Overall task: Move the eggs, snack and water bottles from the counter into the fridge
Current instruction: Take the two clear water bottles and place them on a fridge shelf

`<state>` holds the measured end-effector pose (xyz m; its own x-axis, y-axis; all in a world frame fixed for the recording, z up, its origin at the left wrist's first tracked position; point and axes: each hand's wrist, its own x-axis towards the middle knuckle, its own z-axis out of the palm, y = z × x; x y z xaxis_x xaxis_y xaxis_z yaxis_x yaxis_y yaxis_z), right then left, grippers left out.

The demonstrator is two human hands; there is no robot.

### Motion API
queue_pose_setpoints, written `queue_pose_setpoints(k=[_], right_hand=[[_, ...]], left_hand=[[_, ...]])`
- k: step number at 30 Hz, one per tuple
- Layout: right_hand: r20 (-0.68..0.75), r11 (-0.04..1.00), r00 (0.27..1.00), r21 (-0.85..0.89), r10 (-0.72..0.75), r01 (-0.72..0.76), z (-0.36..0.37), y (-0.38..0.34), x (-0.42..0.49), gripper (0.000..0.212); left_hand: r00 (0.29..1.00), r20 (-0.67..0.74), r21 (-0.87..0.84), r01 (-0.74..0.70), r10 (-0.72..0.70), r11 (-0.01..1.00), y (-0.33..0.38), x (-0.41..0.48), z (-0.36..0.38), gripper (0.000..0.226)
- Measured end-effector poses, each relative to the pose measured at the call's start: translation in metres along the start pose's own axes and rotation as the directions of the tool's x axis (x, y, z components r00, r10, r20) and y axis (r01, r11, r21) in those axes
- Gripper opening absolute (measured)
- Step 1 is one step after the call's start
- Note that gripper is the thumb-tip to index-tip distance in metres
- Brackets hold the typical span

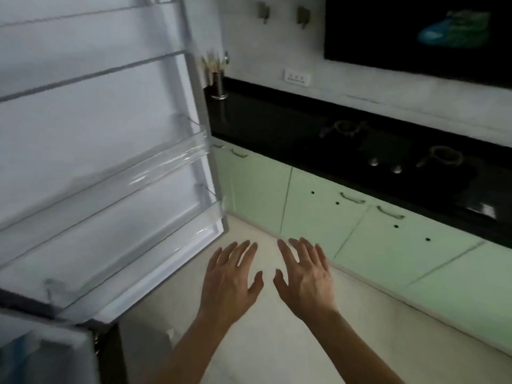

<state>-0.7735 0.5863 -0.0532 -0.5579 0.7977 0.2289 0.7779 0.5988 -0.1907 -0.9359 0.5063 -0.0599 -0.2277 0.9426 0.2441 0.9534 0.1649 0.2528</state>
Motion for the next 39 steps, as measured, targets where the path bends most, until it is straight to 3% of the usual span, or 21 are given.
queue_pose_setpoints(k=[8,20,27,39], right_hand=[[-0.131,0.943,0.938,-0.052,0.32,-0.329,-0.054,0.131,-0.097,0.062],[-0.227,0.716,0.714,-0.086,0.663,-0.692,-0.128,0.291,-0.281,0.059],[-0.233,0.602,0.599,-0.063,0.766,-0.796,-0.142,0.338,-0.337,0.06],[-0.239,0.557,0.552,-0.051,0.799,-0.829,-0.152,0.428,-0.317,0.059]], left_hand=[[0.941,0.083,-0.086,-0.32,0.327,0.943,0.163,0.03,0.035,0.055],[0.762,0.129,-0.194,-0.609,0.635,0.769,0.409,0.0,0.086,0.058],[0.687,0.155,-0.22,-0.677,0.71,0.703,0.479,-0.013,0.106,0.055],[0.641,0.18,-0.24,-0.707,0.746,0.665,0.551,0.034,0.154,0.057]])
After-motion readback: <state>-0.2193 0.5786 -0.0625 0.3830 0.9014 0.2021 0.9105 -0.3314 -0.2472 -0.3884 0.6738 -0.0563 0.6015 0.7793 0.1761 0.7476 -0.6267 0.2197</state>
